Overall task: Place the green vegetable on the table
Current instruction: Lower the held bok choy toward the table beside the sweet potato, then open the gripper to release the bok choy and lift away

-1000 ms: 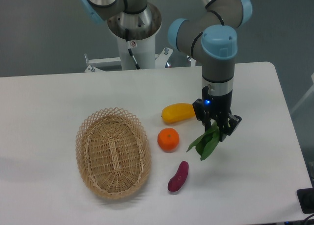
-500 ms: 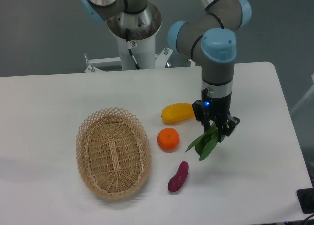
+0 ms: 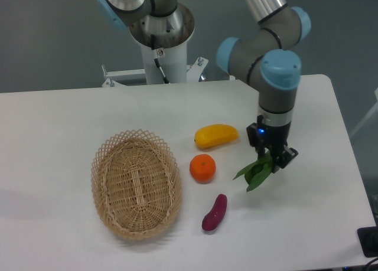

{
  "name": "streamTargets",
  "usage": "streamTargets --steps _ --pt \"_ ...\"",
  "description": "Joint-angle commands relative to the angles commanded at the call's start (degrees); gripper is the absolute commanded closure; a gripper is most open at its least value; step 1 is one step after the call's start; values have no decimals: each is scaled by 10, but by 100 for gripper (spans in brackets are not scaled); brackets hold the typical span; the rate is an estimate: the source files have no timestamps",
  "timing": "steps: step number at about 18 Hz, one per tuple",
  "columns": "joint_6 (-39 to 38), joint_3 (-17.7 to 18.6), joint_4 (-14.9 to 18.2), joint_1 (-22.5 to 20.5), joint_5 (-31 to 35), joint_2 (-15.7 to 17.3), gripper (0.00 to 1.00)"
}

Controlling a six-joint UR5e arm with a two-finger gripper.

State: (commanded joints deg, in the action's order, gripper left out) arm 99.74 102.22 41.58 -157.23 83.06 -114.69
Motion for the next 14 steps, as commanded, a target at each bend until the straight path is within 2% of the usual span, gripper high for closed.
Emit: streamTargets --steps 5,10,11,13,14 --pt "7 22 -2 -4 0 -9 48" --pt "5 28 -2 -4 -1 -11 46" --pt "5 28 -2 -4 -1 -10 39" --pt "2 27 -2 -4 -1 -11 11" --pt "1 27 -2 -4 -1 -10 2"
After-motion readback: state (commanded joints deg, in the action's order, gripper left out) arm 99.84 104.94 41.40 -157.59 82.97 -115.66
